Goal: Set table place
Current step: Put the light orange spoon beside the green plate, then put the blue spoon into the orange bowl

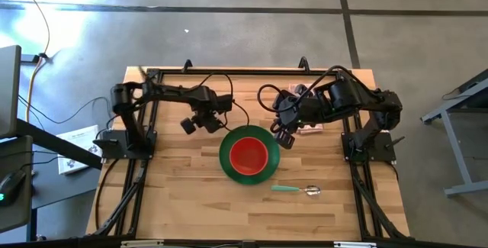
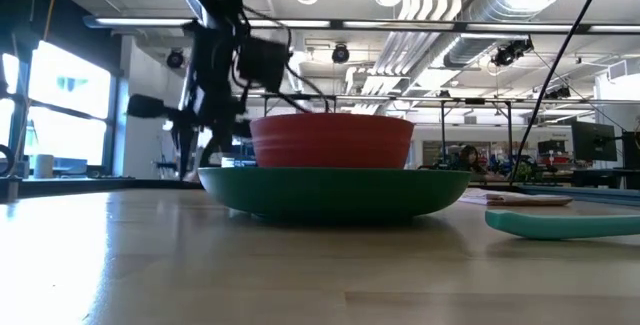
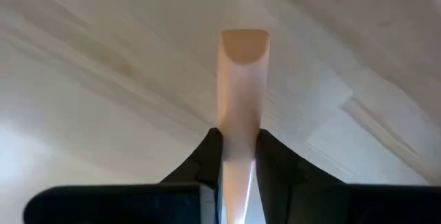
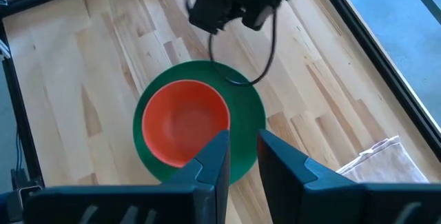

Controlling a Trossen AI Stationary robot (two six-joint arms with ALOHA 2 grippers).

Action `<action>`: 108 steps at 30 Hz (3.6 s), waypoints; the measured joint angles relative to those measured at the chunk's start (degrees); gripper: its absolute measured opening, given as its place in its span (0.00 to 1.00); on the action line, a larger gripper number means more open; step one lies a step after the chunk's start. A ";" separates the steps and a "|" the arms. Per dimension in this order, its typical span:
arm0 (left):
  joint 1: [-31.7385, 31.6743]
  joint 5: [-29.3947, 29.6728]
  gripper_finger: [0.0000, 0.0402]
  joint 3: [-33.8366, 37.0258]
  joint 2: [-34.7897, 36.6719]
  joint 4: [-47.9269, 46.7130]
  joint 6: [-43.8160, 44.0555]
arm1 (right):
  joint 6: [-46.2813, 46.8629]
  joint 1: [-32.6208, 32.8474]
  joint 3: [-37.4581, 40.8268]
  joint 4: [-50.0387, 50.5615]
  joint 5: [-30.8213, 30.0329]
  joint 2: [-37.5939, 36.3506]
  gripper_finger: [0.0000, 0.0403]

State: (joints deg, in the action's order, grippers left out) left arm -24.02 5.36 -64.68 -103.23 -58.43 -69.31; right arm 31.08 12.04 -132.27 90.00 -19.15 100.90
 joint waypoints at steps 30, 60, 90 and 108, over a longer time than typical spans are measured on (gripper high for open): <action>43.27 5.87 0.10 7.51 10.38 -1.84 15.65 | -2.00 -0.05 0.00 -2.00 -2.16 0.02 0.17; 41.21 4.41 0.10 15.19 10.35 21.20 6.71 | -1.32 -0.16 0.00 -4.11 -2.39 0.02 0.17; 41.27 8.39 0.34 17.40 10.35 27.18 9.03 | -1.35 -0.14 0.00 -4.11 -2.33 0.02 0.17; 40.59 26.44 0.35 9.87 21.47 8.37 59.70 | 9.45 5.54 0.07 -0.06 -8.55 -1.29 0.17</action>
State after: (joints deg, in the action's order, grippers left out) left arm 16.57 31.80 -54.81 -81.77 -50.06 -9.61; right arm 40.53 17.58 -132.20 89.94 -27.70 99.61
